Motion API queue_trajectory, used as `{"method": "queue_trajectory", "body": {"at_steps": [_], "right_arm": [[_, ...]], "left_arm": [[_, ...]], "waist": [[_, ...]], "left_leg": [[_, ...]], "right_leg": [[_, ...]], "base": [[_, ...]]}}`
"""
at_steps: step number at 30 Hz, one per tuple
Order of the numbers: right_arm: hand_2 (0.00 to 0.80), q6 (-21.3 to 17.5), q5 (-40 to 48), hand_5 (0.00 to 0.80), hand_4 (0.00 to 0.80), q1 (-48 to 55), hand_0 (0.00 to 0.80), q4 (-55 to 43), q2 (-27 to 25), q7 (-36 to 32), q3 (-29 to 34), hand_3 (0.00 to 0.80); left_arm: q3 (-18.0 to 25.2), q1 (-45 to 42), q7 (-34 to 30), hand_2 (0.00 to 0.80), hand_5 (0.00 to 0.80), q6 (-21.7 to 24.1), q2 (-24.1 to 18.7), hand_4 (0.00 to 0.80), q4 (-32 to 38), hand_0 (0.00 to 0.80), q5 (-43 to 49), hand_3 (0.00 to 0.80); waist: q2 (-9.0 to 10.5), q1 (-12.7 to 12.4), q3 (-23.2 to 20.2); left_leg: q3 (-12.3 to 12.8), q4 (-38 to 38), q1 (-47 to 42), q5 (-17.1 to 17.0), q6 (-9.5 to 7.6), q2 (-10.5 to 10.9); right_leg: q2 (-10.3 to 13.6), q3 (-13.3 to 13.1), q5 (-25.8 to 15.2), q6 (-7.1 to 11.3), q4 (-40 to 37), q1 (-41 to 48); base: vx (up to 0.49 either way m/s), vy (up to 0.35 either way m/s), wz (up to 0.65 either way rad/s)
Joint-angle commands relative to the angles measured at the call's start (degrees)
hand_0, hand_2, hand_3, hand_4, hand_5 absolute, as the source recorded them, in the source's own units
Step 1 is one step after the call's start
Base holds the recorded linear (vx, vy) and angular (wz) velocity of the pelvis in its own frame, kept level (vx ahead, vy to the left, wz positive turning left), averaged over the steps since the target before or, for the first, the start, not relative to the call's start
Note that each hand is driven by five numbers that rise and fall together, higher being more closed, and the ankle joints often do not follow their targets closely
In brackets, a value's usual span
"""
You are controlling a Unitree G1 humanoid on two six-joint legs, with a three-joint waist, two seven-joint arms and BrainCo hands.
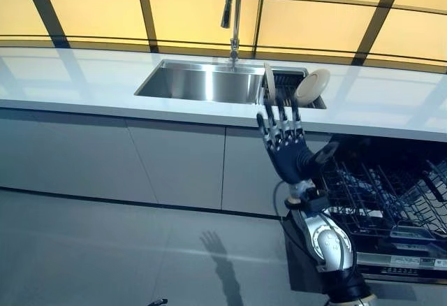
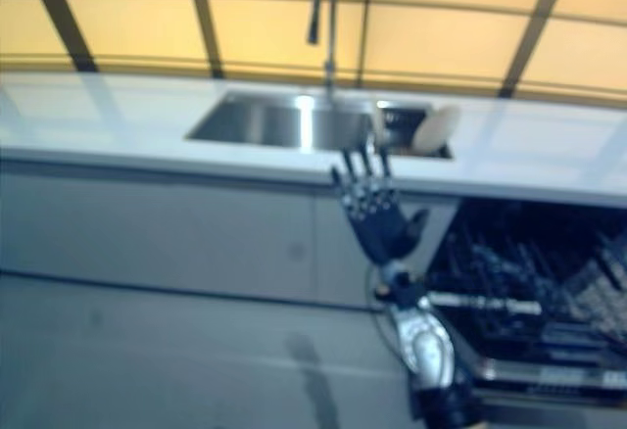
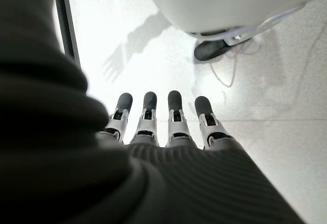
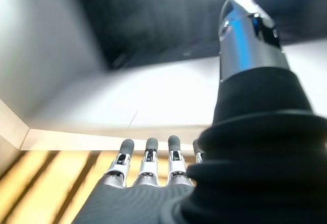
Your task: Take plates into dishwasher
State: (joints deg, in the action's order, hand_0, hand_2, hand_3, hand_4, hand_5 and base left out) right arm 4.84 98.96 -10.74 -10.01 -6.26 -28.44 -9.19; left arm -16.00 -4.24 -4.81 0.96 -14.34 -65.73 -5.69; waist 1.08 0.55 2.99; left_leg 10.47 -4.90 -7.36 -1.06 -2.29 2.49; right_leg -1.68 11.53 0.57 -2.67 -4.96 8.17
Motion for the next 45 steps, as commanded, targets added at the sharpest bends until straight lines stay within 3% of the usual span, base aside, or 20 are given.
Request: {"method": "queue_trajectory", "body": {"at_steps": [1, 5, 8, 12, 14, 16, 18, 22, 24, 26, 27, 28, 30, 31, 35, 36, 38, 41, 43, 45], "right_arm": [[0.000, -4.2, 5.3, 0.000, 0.000, -3.1, 0.000, -4.8, 2.1, 3.2, 1.4, 0.000], [0.000, -4.7, 2.8, 0.000, 0.000, -2.9, 0.000, -5.6, 1.1, 3.2, 0.5, 0.000], [0.000, -6.4, -7.0, 0.000, 0.000, -2.7, 0.000, -5.4, -0.1, 5.4, -0.1, 0.000], [0.000, -18.9, -41.8, 0.000, 0.000, -2.1, 0.000, -3.9, -5.0, 15.1, -0.5, 0.000], [0.000, -28.0, -78.4, 0.000, 0.000, -1.0, 0.000, -1.7, -11.4, 30.9, 1.0, 0.000], [0.000, -30.5, -104.5, 0.000, 0.000, -0.8, 0.000, -1.0, -18.4, 44.3, 3.8, 0.000], [0.000, -28.2, -100.1, 0.000, 0.000, -1.7, 0.000, -4.6, -25.8, 42.2, 7.7, 0.000], [0.000, -27.1, -77.9, 0.000, 0.000, -3.9, 0.000, -7.6, -27.5, 32.9, 9.5, 0.000], [0.000, -23.7, -50.4, 0.000, 0.000, -4.7, 0.000, -8.8, -23.5, 21.6, 8.4, 0.000], [0.000, -20.1, -37.7, 0.000, 0.000, -4.9, 0.000, -9.1, -19.8, 16.1, 7.3, 0.000], [0.000, -12.7, -21.3, 0.000, 0.000, -4.8, 0.000, -9.7, -14.0, 9.5, 5.2, 0.000], [0.000, -8.9, -14.1, 0.000, 0.000, -4.7, 0.000, -10.4, -11.2, 8.0, 4.5, 0.000], [0.000, -9.1, -15.1, 0.000, 0.000, -4.9, 0.000, -11.5, -6.5, 11.5, 1.8, 0.000], [0.000, -11.7, -22.7, 0.000, 0.000, -5.0, 0.000, -11.5, -6.3, 14.4, 0.6, 0.000], [0.000, -20.0, -73.2, 0.000, 0.000, -4.1, 0.000, -6.1, -13.8, 34.0, 0.4, 0.000], [0.000, -21.7, -75.9, 0.000, 0.000, -3.7, 0.000, -4.3, -16.9, 34.8, 1.8, 0.000], [0.000, -21.3, -56.6, 0.000, 0.000, -2.3, 0.000, -4.4, -19.9, 25.1, 4.9, 0.000], [0.000, -13.5, -31.0, 0.000, 0.000, -1.5, 0.000, -5.8, -14.9, 12.9, 6.0, 0.000], [0.000, -16.1, -38.9, 0.000, 0.000, -1.7, 0.000, -6.3, -12.6, 17.5, 4.8, 0.000], [0.000, -20.7, -56.4, 0.000, 0.000, -2.1, 0.000, -5.5, -13.7, 25.8, 3.4, 0.000]], "left_arm": [[-1.7, 4.4, 1.1, 0.000, 0.000, 2.9, 2.6, 0.000, -6.6, 0.000, 0.5, 0.000], [-1.9, 4.5, 1.3, 0.000, 0.000, 3.1, 2.6, 0.000, -6.8, 0.000, 0.4, 0.000], [-1.7, 4.7, 1.6, 0.000, 0.000, 2.9, 2.6, 0.000, -6.6, 0.000, 0.4, 0.000], [-1.2, 4.7, 1.8, 0.000, 0.000, 1.5, 2.2, 0.000, -5.2, 0.000, -0.2, 0.000], [-0.9, 4.3, 2.2, 0.000, 0.000, 0.5, 2.0, 0.000, -3.7, 0.000, -1.1, 0.000], [-0.2, 3.5, 3.1, 0.000, 0.000, 0.1, 2.5, 0.000, -2.5, 0.000, -1.2, 0.000], [1.6, 2.9, 2.7, 0.000, 0.000, 1.0, 2.3, 0.000, -2.7, 0.000, -0.2, 0.000], [2.3, 3.2, 2.2, 0.000, 0.000, 1.4, 1.9, 0.000, -3.4, 0.000, 0.5, 0.000], [1.6, 3.4, 2.0, 0.000, 0.000, 1.8, 1.8, 0.000, -4.1, 0.000, 0.4, 0.000], [1.2, 3.6, 1.7, 0.000, 0.000, 1.5, 1.7, 0.000, -4.2, 0.000, 0.4, 0.000], [0.5, 4.0, 1.3, 0.000, 0.000, 1.3, 1.4, 0.000, -4.4, 0.000, 0.3, 0.000], [0.2, 4.2, 1.1, 0.000, 0.000, 1.1, 1.3, 0.000, -4.5, 0.000, 0.3, 0.000], [-0.1, 4.6, 0.9, 0.000, 0.000, 0.5, 1.4, 0.000, -4.3, 0.000, 1.1, 0.000], [-0.4, 4.7, 0.9, 0.000, 0.000, 0.1, 1.5, 0.000, -4.0, 0.000, 1.0, 0.000], [-1.1, 4.3, 1.5, 0.000, 0.000, -1.1, 1.0, 0.000, -1.8, 0.000, -0.8, 0.000], [-0.9, 3.7, 1.9, 0.000, 0.000, -0.7, 1.1, 0.000, -1.7, 0.000, -1.1, 0.000], [0.1, 2.9, 1.9, 0.000, 0.000, 0.2, 0.9, 0.000, -1.9, 0.000, -0.8, 0.000], [0.4, 3.4, 1.3, 0.000, 0.000, 0.6, 0.7, 0.000, -2.9, 0.000, -0.4, 0.000], [0.2, 3.9, 1.4, 0.000, 0.000, -0.1, 0.9, 0.000, -2.7, 0.000, -0.1, 0.000], [-0.7, 4.1, 1.8, 0.000, 0.000, -0.6, 1.2, 0.000, -2.5, 0.000, -0.7, 0.000]], "waist": [[0.54, 0.5, -0.1], [0.65, 0.6, -0.2], [0.72, 0.7, -0.1], [0.89, 1.2, -0.2], [0.79, 1.8, 0.0], [0.66, 2.3, 0.1], [0.74, 2.6, 0.3], [1.02, 2.6, 0.6], [1.06, 2.4, 0.7], [1.04, 2.1, 0.6], [0.97, 1.8, 0.4], [0.95, 1.7, 0.3], [0.94, 1.0, 0.0], [0.96, 0.9, 0.0], [0.95, 1.4, 0.0], [0.92, 1.7, 0.0], [1.02, 2.2, 0.1], [1.24, 2.4, 0.4], [1.23, 2.1, 0.5], [1.10, 2.0, 0.4]], "left_leg": [[0.7, -0.1, -0.1, 6.5, -1.68, 0.0], [0.7, -0.1, 0.0, 6.4, -1.49, 0.0], [0.8, -0.1, 0.0, 6.4, -1.36, 0.0], [1.1, -0.1, 0.1, 6.3, -1.12, 0.0], [1.4, -0.1, -0.1, 6.3, -0.97, -0.1], [1.5, -0.1, -0.1, 6.4, -1.19, -0.1], [1.6, -0.1, -0.3, 6.6, -1.28, -0.2], [1.4, -0.1, -0.6, 6.9, -1.16, -0.2], [1.2, -0.1, -0.9, 7.0, -0.99, -0.1], [1.2, -0.1, -0.9, 6.9, -0.94, -0.1], [1.3, -0.1, -1.0, 6.8, -0.92, 0.0], [1.3, -0.1, -0.9, 6.8, -0.93, 0.0], [1.2, -0.1, -0.7, 6.8, -0.97, 0.0], [1.2, -0.1, -0.6, 6.7, -0.97, 0.0], [1.8, -0.1, -0.1, 6.3, -0.83, -0.1], [2.0, -0.1, -0.1, 6.4, -0.96, -0.2], [2.3, -0.1, -0.2, 6.5, -1.02, -0.3], [2.2, -0.1, -0.5, 6.6, -0.93, -0.3], [2.0, -0.1, -0.6, 6.6, -0.95, -0.2], [2.1, -0.1, -0.5, 6.5, -0.91, -0.2]], "right_leg": [[-0.1, 0.8, 3.5, 2.86, 0.0, -0.3], [0.0, 0.8, 3.5, 2.76, 0.0, -0.3], [-0.1, 0.9, 3.6, 2.72, 0.0, -0.3], [-0.1, 0.4, 3.5, 2.70, 0.0, -0.5], [-0.2, 0.0, 3.3, 2.83, 0.0, -0.6], [-0.3, -0.4, 3.1, 3.04, 0.0, -0.7], [-0.4, -0.6, 3.2, 3.26, 0.0, -0.6], [-0.5, -0.8, 3.3, 3.12, 0.0, -0.2], [-0.5, -0.6, 3.4, 3.04, 0.0, 0.2], [-0.4, -0.4, 3.5, 2.99, 0.0, 0.3], [-0.3, -0.1, 3.4, 3.03, 0.0, 0.4], [-0.3, 0.1, 3.4, 3.05, 0.0, 0.3], [-0.2, 0.6, 3.5, 3.19, 0.0, 0.2], [-0.1, 0.7, 3.5, 3.22, 0.0, 0.1], [-0.2, 0.1, 3.1, 3.34, 0.0, -0.7], [-0.3, -0.1, 3.0, 3.48, 0.0, -0.8], [-0.4, -0.2, 3.0, 3.59, 0.0, -0.8], [-0.5, -0.4, 3.1, 3.41, 0.0, -0.4], [-0.4, -0.2, 3.3, 3.37, 0.0, -0.2], [-0.3, -0.2, 3.2, 3.38, 0.0, -0.4]], "base": [[0.000, 0.000, 0.00], [0.000, 0.000, 0.00], [0.000, 0.000, 0.00], [0.000, 0.000, 0.00], [0.000, 0.000, 0.00], [0.000, 0.000, 0.00], [-0.003, 0.004, -0.02], [0.004, 0.000, -0.04], [0.019, 0.002, -0.11], [0.008, 0.001, -0.02], [0.000, 0.000, 0.00], [0.000, 0.000, 0.00], [0.001, -0.005, 0.02], [-0.010, -0.011, 0.05], [-0.026, -0.003, 0.05], [0.000, 0.000, 0.00], [-0.007, -0.008, -0.05], [0.009, -0.011, -0.07], [0.014, -0.005, -0.07], [0.000, 0.000, 0.00]]}}
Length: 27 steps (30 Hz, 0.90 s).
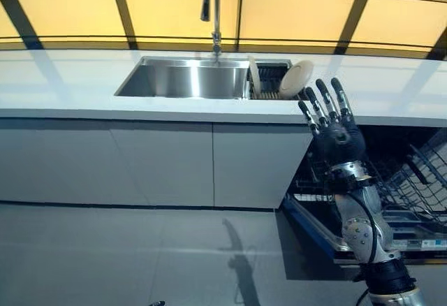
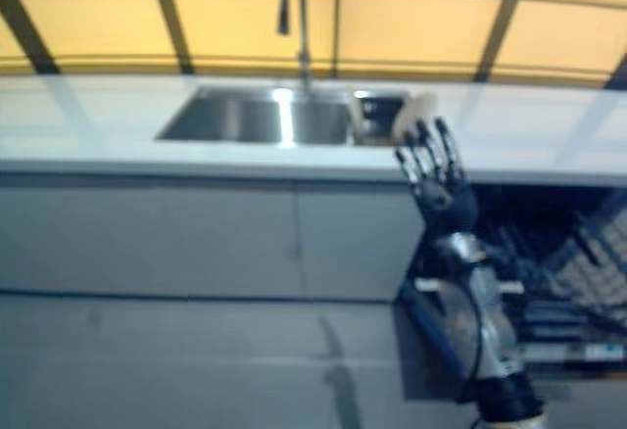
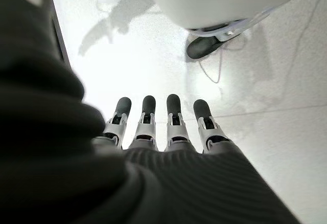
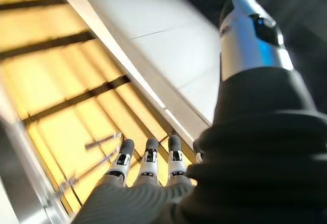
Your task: Take plates into dishwasher
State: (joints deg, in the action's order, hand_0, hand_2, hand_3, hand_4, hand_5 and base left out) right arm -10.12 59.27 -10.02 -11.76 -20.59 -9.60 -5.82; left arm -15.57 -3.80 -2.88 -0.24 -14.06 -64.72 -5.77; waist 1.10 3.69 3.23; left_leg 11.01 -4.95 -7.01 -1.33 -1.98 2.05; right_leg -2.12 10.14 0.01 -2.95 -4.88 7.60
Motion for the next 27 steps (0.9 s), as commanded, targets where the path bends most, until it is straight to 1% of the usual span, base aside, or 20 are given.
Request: {"method": "queue_trajectory", "body": {"at_steps": [1, 2, 3, 7, 14, 17, 18, 19, 20, 21, 22, 23, 24, 25, 26, 27], "right_arm": [[0.000, -6.5, -21.6, 0.000, 0.000, -3.0, 0.000, -3.1, -0.4, 8.6, 0.0, 0.000], [0.000, -7.5, -25.4, 0.000, 0.000, -2.8, 0.000, -2.4, -1.6, 9.3, 0.4, 0.000], [0.000, -8.1, -26.3, 0.000, 0.000, -2.6, 0.000, -2.3, -2.6, 9.2, 0.8, 0.000], [0.000, -8.1, -24.9, 0.000, 0.000, -2.3, 0.000, -3.6, -5.6, 8.7, 2.9, 0.000], [0.000, -5.3, -19.5, 0.000, 0.000, -4.8, 0.000, -5.3, -7.9, 9.5, 6.8, 0.000], [0.000, -4.0, -17.9, 0.000, 0.000, -7.6, 0.000, -5.5, -10.2, 10.6, 7.8, 0.000], [0.000, -3.7, -17.8, 0.000, 0.000, -8.7, 0.000, -5.3, -10.8, 10.5, 7.8, 0.000], [0.000, -3.1, -16.7, 0.000, 0.000, -9.9, 0.000, -4.9, -11.3, 10.1, 7.7, 0.000], [0.000, -2.2, -12.2, 0.000, 0.000, -11.7, 0.000, -4.2, -11.9, 9.0, 7.1, 0.000], [0.000, -1.8, -10.5, 0.000, 0.000, -12.4, 0.000, -3.7, -11.7, 8.1, 6.7, 0.000], [0.000, -2.3, -11.0, 0.000, 0.000, -12.7, 0.000, -3.2, -11.2, 7.9, 6.4, 0.000], [0.000, -3.1, -12.6, 0.000, 0.000, -13.2, 0.000, -2.8, -10.8, 8.4, 5.9, 0.000], [0.000, -3.5, -12.8, 0.000, 0.000, -13.4, 0.000, -2.6, -10.3, 8.6, 5.5, 0.000], [0.000, -4.2, -12.5, 0.000, 0.000, -13.9, 0.000, -1.6, -9.0, 7.9, 5.1, 0.000], [0.000, -4.3, -12.6, 0.000, 0.000, -14.0, 0.000, -1.3, -8.7, 7.7, 5.0, 0.000], [0.000, -4.3, -14.0, 0.000, 0.000, -15.1, 0.000, -0.3, -6.5, 7.0, 4.0, 0.000]], "left_arm": [[-1.4, 3.6, 0.1, 0.000, 0.000, 0.8, 1.0, 0.000, -3.6, 0.000, -0.9, 0.000], [-1.2, 3.2, 0.2, 0.000, 0.000, 1.2, 1.0, 0.000, -3.7, 0.000, -0.8, 0.000], [-1.0, 3.0, 0.1, 0.000, 0.000, 1.5, 0.9, 0.000, -3.8, 0.000, -0.5, 0.000], [-0.5, 2.6, 0.2, 0.000, 0.000, 1.5, 0.5, 0.000, -3.7, 0.000, 1.0, 0.000], [-0.6, 2.1, -0.9, 0.000, 0.000, 1.2, -0.7, 0.000, -4.4, 0.000, 4.6, 0.000], [-0.6, 2.5, -0.6, 0.000, 0.000, 1.2, -1.6, 0.000, -5.4, 0.000, 5.3, 0.000], [-0.5, 2.9, -0.5, 0.000, 0.000, 1.3, -1.7, 0.000, -5.6, 0.000, 5.3, 0.000], [-0.5, 3.2, -0.2, 0.000, 0.000, 1.6, -1.8, 0.000, -5.9, 0.000, 5.0, 0.000], [-0.2, 3.5, 0.3, 0.000, 0.000, 2.6, -1.8, 0.000, -6.0, 0.000, 3.8, 0.000], [0.5, 3.7, 0.6, 0.000, 0.000, 3.0, -1.8, 0.000, -5.8, 0.000, 2.6, 0.000], [1.2, 3.9, 0.9, 0.000, 0.000, 3.6, -1.8, 0.000, -5.3, 0.000, 1.8, 0.000], [2.1, 4.2, 0.2, 0.000, 0.000, 3.5, -1.8, 0.000, -4.0, 0.000, 2.3, 0.000], [2.1, 4.4, -0.4, 0.000, 0.000, 3.3, -1.9, 0.000, -3.0, 0.000, 2.3, 0.000], [2.0, 4.2, -0.6, 0.000, 0.000, 3.5, -1.9, 0.000, -2.3, 0.000, 2.2, 0.000], [2.0, 4.2, -0.5, 0.000, 0.000, 3.6, -1.9, 0.000, -2.3, 0.000, 2.3, 0.000], [2.2, 4.1, -0.2, 0.000, 0.000, 3.8, -1.9, 0.000, -2.7, 0.000, 2.1, 0.000]], "waist": [[1.02, -1.1, 0.2], [1.01, -1.1, 0.3], [1.03, -1.1, 0.4], [1.40, -0.9, 0.8], [2.18, -0.5, 1.4], [2.75, -0.5, 1.7], [3.11, -0.6, 2.0], [3.62, -0.7, 2.4], [4.50, -1.1, 2.9], [4.74, -1.6, 3.7], [4.87, -2.2, 4.4], [4.45, -3.0, 5.6], [3.87, -3.5, 6.2], [3.05, -4.3, 6.9], [2.84, -4.3, 6.9], [2.24, -4.5, 7.1]], "left_leg": [[1.7, 0.0, -0.7, 6.7, -1.23, 0.2], [1.8, 0.0, -0.7, 6.7, -1.27, 0.2], [1.8, 0.0, -0.6, 6.7, -1.31, 0.1], [2.4, 0.0, -0.7, 6.8, -1.43, 0.0], [2.8, 0.0, -1.3, 6.9, -1.26, -0.7], [3.3, 0.0, -1.6, 6.1, -0.99, -1.3], [3.3, 1.9, -1.2, 6.7, -0.90, -1.4], [3.5, 5.5, -0.3, 8.0, -0.78, -1.6], [4.1, 13.3, 1.9, 9.9, -0.76, -2.2], [4.3, 23.6, 5.8, 11.2, -0.35, -3.6], [4.0, 30.6, 8.9, 10.5, 0.15, -4.6], [2.1, 40.8, 13.9, 8.4, 1.01, -5.4], [-0.2, 44.6, 16.9, 7.4, 1.07, -4.6], [-2.8, 45.5, 19.2, 7.7, 0.36, -2.1], [-3.2, 45.6, 19.6, 7.9, 0.22, -1.8], [-4.1, 40.8, 19.6, 7.1, 0.03, 0.0]], "right_leg": [[0.1, 1.2, 3.6, 3.69, -0.1, 0.0], [0.1, 1.2, 3.6, 3.74, -0.1, -0.1], [0.1, 1.3, 3.6, 3.78, -0.1, -0.1], [0.0, 1.1, 3.4, 3.96, -0.1, -0.3], [-0.2, 0.8, 3.6, 4.01, 0.0, 0.0], [-0.7, 0.2, 4.5, 3.37, 1.6, -0.8], [-0.8, -0.2, 4.7, 3.02, 2.0, -0.8], [-0.8, -0.7, 4.9, 2.58, 2.3, -0.8], [-0.7, -1.3, 5.0, 1.79, 2.6, -0.4], [-1.2, -1.2, 5.1, 0.81, 2.9, 0.0], [-1.7, -0.9, 5.2, -0.11, 3.1, 0.2], [-2.8, -0.6, 5.2, -1.38, 3.8, 0.7], [-3.3, -0.7, 5.2, -1.85, 4.6, 0.6], [-3.5, -1.8, 5.3, -1.86, 6.3, 0.3], [-3.6, -2.0, 5.4, -1.86, 6.6, 0.2], [-3.8, -4.1, 6.0, -1.59, 8.1, 0.1]], "base": [[0.000, -0.001, 0.04], [0.000, 0.000, 0.00], [0.000, 0.000, 0.00], [0.008, -0.028, -0.02], [0.030, -0.110, -0.05], [0.005, -0.224, -0.18], [-0.001, -0.278, -0.34], [-0.007, -0.303, -0.42], [-0.010, -0.339, -0.43], [-0.015, -0.347, -0.42], [-0.027, -0.340, -0.43], [-0.033, -0.259, -0.43], [-0.012, -0.160, -0.37], [0.012, -0.044, -0.27], [0.107, -0.003, -0.32], [0.141, -0.002, -0.44]]}}
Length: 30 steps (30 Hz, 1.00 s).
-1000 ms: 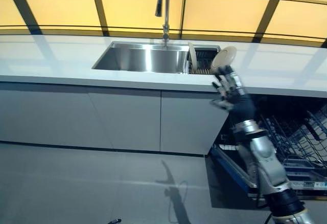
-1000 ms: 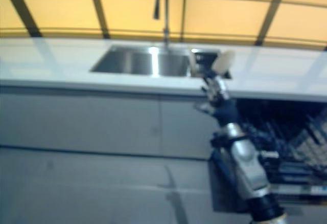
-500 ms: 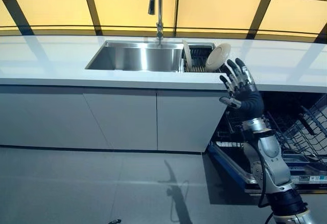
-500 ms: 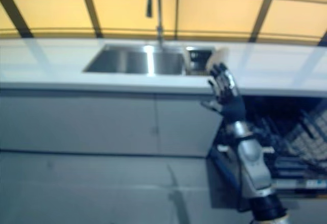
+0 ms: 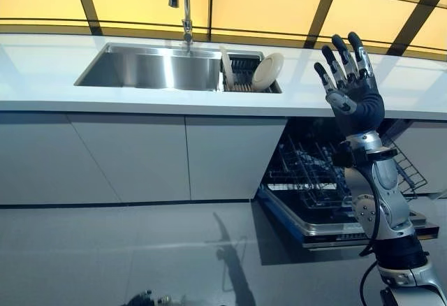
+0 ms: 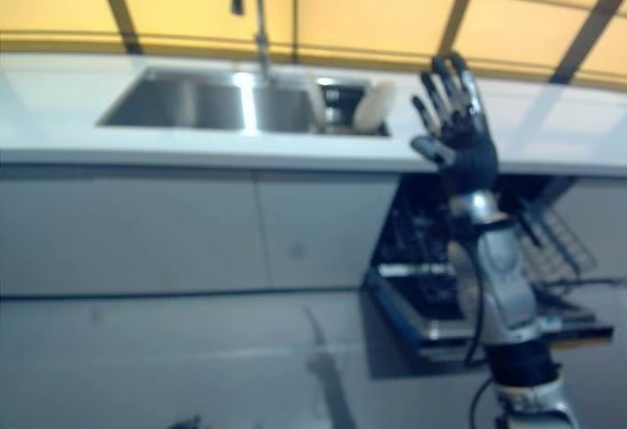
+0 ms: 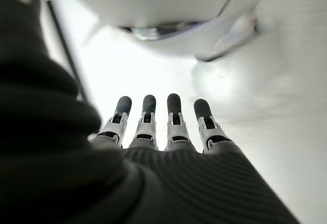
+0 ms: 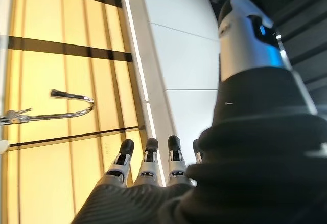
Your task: Take plates into dishwasher
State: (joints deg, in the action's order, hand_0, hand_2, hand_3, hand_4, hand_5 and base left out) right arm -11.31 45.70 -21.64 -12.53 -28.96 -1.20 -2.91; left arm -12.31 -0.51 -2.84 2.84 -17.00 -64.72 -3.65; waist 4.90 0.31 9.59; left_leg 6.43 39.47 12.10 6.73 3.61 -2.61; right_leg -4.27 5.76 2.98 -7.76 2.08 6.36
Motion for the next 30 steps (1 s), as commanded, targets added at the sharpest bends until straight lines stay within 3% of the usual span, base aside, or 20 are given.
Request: {"method": "queue_trajectory", "body": {"at_steps": [1, 3, 4, 7, 10, 11, 13, 15, 17, 18, 19, 20, 21, 22, 23, 25, 26, 28, 30], "right_arm": [[0.000, -3.3, -0.9, 0.000, 0.000, -3.9, 0.000, 0.6, 2.4, -1.0, 0.5, 0.000], [0.000, -2.3, -2.6, 0.000, 0.000, -5.8, 0.000, 0.7, 3.7, 1.6, -1.8, 0.000], [0.000, -2.0, -2.7, 0.000, 0.000, -6.8, 0.000, 1.0, 3.9, 2.3, -2.7, 0.000], [0.000, -1.4, -2.7, 0.000, 0.000, -7.4, 0.000, 1.6, 2.9, 2.7, -3.5, 0.000], [0.000, -0.8, -2.3, 0.000, 0.000, -6.6, 0.000, 1.3, 1.1, 2.0, -2.7, 0.000], [0.000, -0.9, -2.3, 0.000, 0.000, -6.4, 0.000, 1.1, 0.0, 1.9, -2.5, 0.000], [0.000, -0.9, -1.8, 0.000, 0.000, -6.0, 0.000, 1.0, -1.5, 1.7, -1.8, 0.000], [0.000, -1.1, -1.0, 0.000, 0.000, -3.6, 0.000, 0.2, -2.8, 1.6, 0.0, 0.000], [0.000, -1.9, 1.1, 0.000, 0.000, -0.8, 0.000, -1.0, -3.1, 1.5, 2.0, 0.000], [0.000, -1.7, 1.9, 0.000, 0.000, 0.4, 0.000, -1.7, -2.9, 1.1, 3.3, 0.000], [0.000, -1.5, 2.5, 0.000, 0.000, 1.2, 0.000, -2.1, -2.6, 0.8, 4.3, 0.000], [0.000, -1.3, 2.8, 0.000, 0.000, 1.7, 0.000, -2.1, -2.0, 0.8, 4.9, 0.000], [0.000, -1.3, 2.9, 0.000, 0.000, 1.7, 0.000, -2.1, -1.9, 0.8, 4.9, 0.000], [0.000, -1.2, 3.1, 0.000, 0.000, 1.9, 0.000, -2.2, -1.6, 1.2, 5.2, 0.000], [0.000, -1.1, 2.7, 0.000, 0.000, 1.7, 0.000, -2.2, -1.1, 1.5, 4.9, 0.000], [0.000, -1.5, 0.9, 0.000, 0.000, 1.0, 0.000, -1.1, 0.5, 1.6, 4.1, 0.000], [0.000, -1.9, -0.3, 0.000, 0.000, 0.2, 0.000, -0.1, 1.2, 1.7, 3.6, 0.000], [0.000, -2.3, -0.4, 0.000, 0.000, -1.3, 0.000, 0.7, 0.8, 3.3, 3.1, 0.000], [0.000, -3.2, 0.5, 0.000, 0.000, -1.5, 0.000, 1.2, -0.1, 4.4, 3.1, 0.000]], "left_arm": [[-1.2, 0.9, -0.2, 0.000, 0.000, 0.7, 0.9, 0.000, -2.9, 0.000, -0.2, 0.000], [-2.1, 1.5, -0.5, 0.000, 0.000, -0.1, 0.6, 0.000, -3.2, 0.000, -1.5, 0.000], [-2.7, 1.2, -0.3, 0.000, 0.000, -0.3, 0.8, 0.000, -3.1, 0.000, -2.4, 0.000], [-3.6, -0.9, 0.4, 0.000, 0.000, 0.5, 1.1, 0.000, -4.1, 0.000, -3.8, 0.000], [-3.6, -2.8, 0.7, 0.000, 0.000, 1.5, 1.3, 0.000, -6.2, 0.000, -4.0, 0.000], [-3.4, -3.0, 0.5, 0.000, 0.000, 1.7, 1.2, 0.000, -7.2, 0.000, -4.3, 0.000], [-2.6, -3.0, 0.1, 0.000, 0.000, 1.5, 0.8, 0.000, -8.2, 0.000, -4.6, 0.000], [-2.2, -3.1, 0.1, 0.000, 0.000, 1.5, 0.4, 0.000, -8.4, 0.000, -5.4, 0.000], [-2.3, -2.6, 0.3, 0.000, 0.000, 1.9, 0.3, 0.000, -7.5, 0.000, -7.4, 0.000], [-2.4, -2.4, 0.2, 0.000, 0.000, 2.4, 0.4, 0.000, -7.5, 0.000, -7.8, 0.000], [-2.7, -2.2, 0.2, 0.000, 0.000, 3.0, 0.5, 0.000, -7.6, 0.000, -7.7, 0.000], [-3.2, -1.9, 0.2, 0.000, 0.000, 3.4, 0.6, 0.000, -7.2, 0.000, -7.3, 0.000], [-3.2, -1.9, 0.2, 0.000, 0.000, 3.4, 0.7, 0.000, -7.2, 0.000, -7.3, 0.000], [-4.0, -1.3, -0.1, 0.000, 0.000, 3.5, 0.6, 0.000, -6.7, 0.000, -6.8, 0.000], [-4.6, -0.7, -0.3, 0.000, 0.000, 3.0, 0.6, 0.000, -5.7, 0.000, -6.6, 0.000], [-6.0, 0.4, 0.0, 0.000, 0.000, 2.3, 0.6, 0.000, -3.5, 0.000, -6.0, 0.000], [-6.5, 1.1, 0.0, 0.000, 0.000, 2.0, 0.3, 0.000, -2.5, 0.000, -5.9, 0.000], [-6.6, 2.6, -0.2, 0.000, 0.000, 1.2, -0.2, 0.000, -1.4, 0.000, -4.5, 0.000], [-6.7, 4.1, -0.2, 0.000, 0.000, 0.1, -0.6, 0.000, -1.0, 0.000, -2.5, 0.000]], "waist": [[-1.50, -1.1, 0.8], [-1.82, -1.0, 0.4], [-2.20, -1.0, -0.1], [-2.66, -0.7, -0.7], [-2.62, 0.2, -0.8], [-2.33, 0.4, -0.9], [-1.28, 0.5, -1.5], [0.57, 0.3, -2.4], [2.87, -0.4, -3.6], [3.52, -0.2, -3.6], [3.94, -0.3, -3.7], [4.01, -0.4, -3.7], [4.19, -0.4, -3.8], [4.38, -0.4, -3.8], [3.50, -0.6, -3.5], [1.11, -1.4, -3.3], [0.26, -1.8, -3.1], [-1.55, -2.2, -2.5], [-2.46, -2.3, -1.9]], "left_leg": [[0.4, -6.0, 0.0, -1.7, -5.49, 5.2], [-0.4, -15.8, -1.4, -4.5, -4.85, 7.0], [-2.3, -24.4, -2.0, -7.4, -4.14, 8.5], [-5.8, -44.0, -4.7, -14.4, -3.02, 9.0], [-4.8, -44.5, -2.4, -16.4, -1.59, 8.1], [-4.1, -44.5, -2.3, -16.2, -1.93, 8.0], [-0.5, -42.0, -2.8, -11.1, -3.83, 8.4], [2.7, -36.3, -2.0, -6.0, -6.05, 9.1], [3.3, -35.3, -3.2, -1.8, -8.93, 10.9], [3.1, -36.3, -4.3, -2.1, -10.29, 11.9], [2.6, -36.8, -5.3, -1.9, -11.08, 12.9], [1.9, -37.3, -6.7, -1.7, -11.83, 13.7], [1.9, -37.5, -6.7, -1.8, -11.92, 14.0], [1.7, -37.7, -7.7, -1.1, -12.92, 15.2], [2.0, -38.2, -8.9, -0.8, -13.34, 15.0], [2.2, -39.9, -11.1, -0.9, -13.52, 13.4], [2.7, -40.9, -11.7, -1.6, -13.18, 12.5], [2.3, -42.7, -14.0, -3.1, -12.09, 9.7], [1.0, -43.2, -15.2, -3.6, -11.60, 7.9]], "right_leg": [[-1.5, -0.3, 3.3, 3.34, 1.5, 1.4], [-1.8, -1.4, 3.9, 3.69, 2.4, 1.5], [-2.1, -2.1, 4.0, 4.05, 2.6, 1.9], [-3.4, -3.2, 5.5, 4.20, 3.9, 3.9], [-4.3, -3.4, 9.1, 3.96, 6.1, 5.5], [-4.1, -3.6, 10.4, 3.92, 6.9, 5.7], [-2.8, -3.1, 11.5, 4.81, 9.2, 6.4], [-0.4, -0.3, 10.9, 6.65, 13.4, 7.3], [3.8, 2.9, 1.9, 11.63, 21.9, 5.7], [6.3, 5.2, -3.5, 13.77, 29.6, 2.6], [8.8, 5.8, -7.5, 14.87, 37.1, -0.1], [11.3, 6.1, -10.8, 15.22, 44.2, -3.7], [11.7, 6.0, -10.7, 15.21, 45.1, -4.3], [15.5, 6.4, -11.7, 14.98, 53.4, -8.1], [17.3, 6.8, -11.5, 14.33, 55.6, -10.7], [18.0, 7.9, -8.5, 13.43, 50.4, -12.4], [17.1, 8.6, -6.0, 12.82, 45.2, -12.4], [12.8, 9.6, -1.7, 11.74, 31.5, -13.2], [9.2, 9.2, -1.3, 10.69, 18.2, -12.6]], "base": [[0.270, 0.006, -0.56], [0.291, 0.031, -0.43], [0.329, 0.061, -0.34], [0.468, 0.053, -0.22], [0.543, 0.054, -0.14], [0.640, 0.097, -0.04], [0.732, 0.132, -0.06], [0.838, 0.127, -0.20], [0.813, 0.154, -0.15], [0.658, 0.179, -0.21], [0.557, 0.183, -0.14], [0.396, 0.141, -0.13], [0.386, 0.172, -0.01], [0.290, 0.177, 0.06], [0.431, 0.252, 0.08], [0.364, 0.142, 0.07], [0.247, -0.022, 0.05], [0.186, -0.131, 0.03], [0.174, -0.180, -0.01]]}}
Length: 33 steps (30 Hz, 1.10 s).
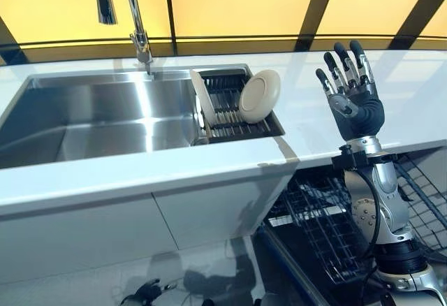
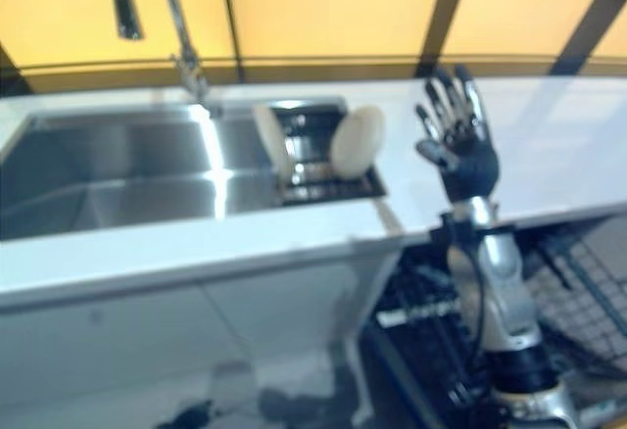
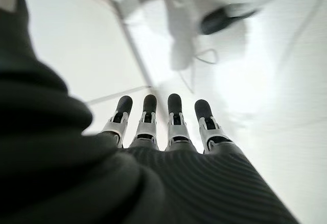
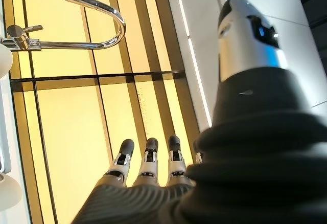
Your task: Take plates into dishwasher
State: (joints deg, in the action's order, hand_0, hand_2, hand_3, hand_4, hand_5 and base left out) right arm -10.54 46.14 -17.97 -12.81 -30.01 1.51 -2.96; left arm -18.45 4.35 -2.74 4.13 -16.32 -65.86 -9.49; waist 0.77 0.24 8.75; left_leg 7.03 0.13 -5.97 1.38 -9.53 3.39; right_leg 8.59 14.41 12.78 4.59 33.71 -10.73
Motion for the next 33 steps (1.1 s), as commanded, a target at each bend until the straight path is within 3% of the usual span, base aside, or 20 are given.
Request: {"method": "queue_trajectory", "body": {"at_steps": [1, 5, 11, 17, 22, 25, 33], "right_arm": [[0.000, -4.4, 0.4, 0.000, 0.000, -5.3, 0.000, 1.6, 0.7, 2.2, 3.1, 0.000], [0.000, -2.8, -1.1, 0.000, 0.000, -5.7, 0.000, 0.5, 0.4, 4.2, 3.6, 0.000], [0.000, 0.7, -2.4, 0.000, 0.000, -5.9, 0.000, -0.5, -0.5, 5.5, 5.3, 0.000], [0.000, 2.7, -3.6, 0.000, 0.000, -5.7, 0.000, -0.3, 0.6, 4.3, 3.2, 0.000], [0.000, 8.4, -2.2, 0.000, 0.000, -5.3, 0.000, -0.3, -0.1, 2.0, 1.0, 0.000], [0.000, 9.9, -2.3, 0.000, 0.000, -5.1, 0.000, 0.1, -1.5, 1.4, 0.1, 0.000], [0.000, 16.5, 0.9, 0.000, 0.000, -3.0, 0.000, 0.9, -6.5, 4.8, 3.4, 0.000]], "left_arm": [[-0.8, 0.0, 0.1, 0.000, 0.000, -1.8, -1.3, 0.000, -0.1, 0.000, 4.0, 0.000], [-0.8, 0.8, 0.5, 0.000, 0.000, -2.4, -0.4, 0.000, -2.8, 0.000, 7.1, 0.000], [1.0, 0.2, -0.4, 0.000, 0.000, -1.9, -0.1, 0.000, -5.6, 0.000, 9.3, 0.000], [3.1, -1.6, -1.0, 0.000, 0.000, -1.1, -0.4, 0.000, -6.5, 0.000, 7.8, 0.000], [4.1, -3.2, -1.4, 0.000, 0.000, 0.3, -0.2, 0.000, -4.8, 0.000, 8.1, 0.000], [4.1, -3.9, -1.3, 0.000, 0.000, 0.7, 0.0, 0.000, -3.8, 0.000, 7.7, 0.000], [4.5, -3.3, -1.3, 0.000, 0.000, -0.4, -0.2, 0.000, -3.4, 0.000, 9.1, 0.000]], "waist": [[1.79, -2.0, -0.9], [2.29, -0.7, -1.2], [2.06, 0.3, -2.2], [1.70, -0.2, -3.3], [1.68, -0.4, -4.2], [1.67, -0.4, -4.6], [2.19, 2.1, -5.1]], "left_leg": [[-0.5, -3.6, 2.6, 2.1, 1.77, 1.6], [-4.3, -2.8, 1.5, 3.2, 2.43, 2.9], [-8.1, -1.3, -0.3, 5.1, 2.19, 4.2], [-6.7, -0.9, -1.9, 6.7, 3.18, 3.4], [-5.1, 1.6, -2.7, 8.7, 4.20, 2.8], [-4.8, 3.0, -2.7, 9.5, 4.70, 2.6], [-0.6, 2.6, -2.7, 8.8, 6.41, 0.8]], "right_leg": [[-5.1, -1.3, -12.2, -1.23, -20.3, 5.1], [-8.9, -10.3, -18.4, 0.96, -36.9, 5.0], [-10.3, -15.2, -19.1, 0.19, -37.0, 4.7], [-10.0, -12.0, -16.6, -1.00, -37.1, 9.0], [-10.3, -11.1, -15.0, -2.14, -38.1, 11.2], [-10.6, -11.2, -14.5, -2.72, -38.1, 11.6], [-11.2, -9.9, -13.1, -3.65, -38.7, 13.7]], "base": [[0.227, -0.164, 0.06], [0.244, -0.142, 0.29], [0.285, -0.205, 0.51], [0.279, -0.266, 0.12], [0.204, -0.212, 0.02], [0.121, -0.137, 0.00], [0.100, -0.073, 0.24]]}}
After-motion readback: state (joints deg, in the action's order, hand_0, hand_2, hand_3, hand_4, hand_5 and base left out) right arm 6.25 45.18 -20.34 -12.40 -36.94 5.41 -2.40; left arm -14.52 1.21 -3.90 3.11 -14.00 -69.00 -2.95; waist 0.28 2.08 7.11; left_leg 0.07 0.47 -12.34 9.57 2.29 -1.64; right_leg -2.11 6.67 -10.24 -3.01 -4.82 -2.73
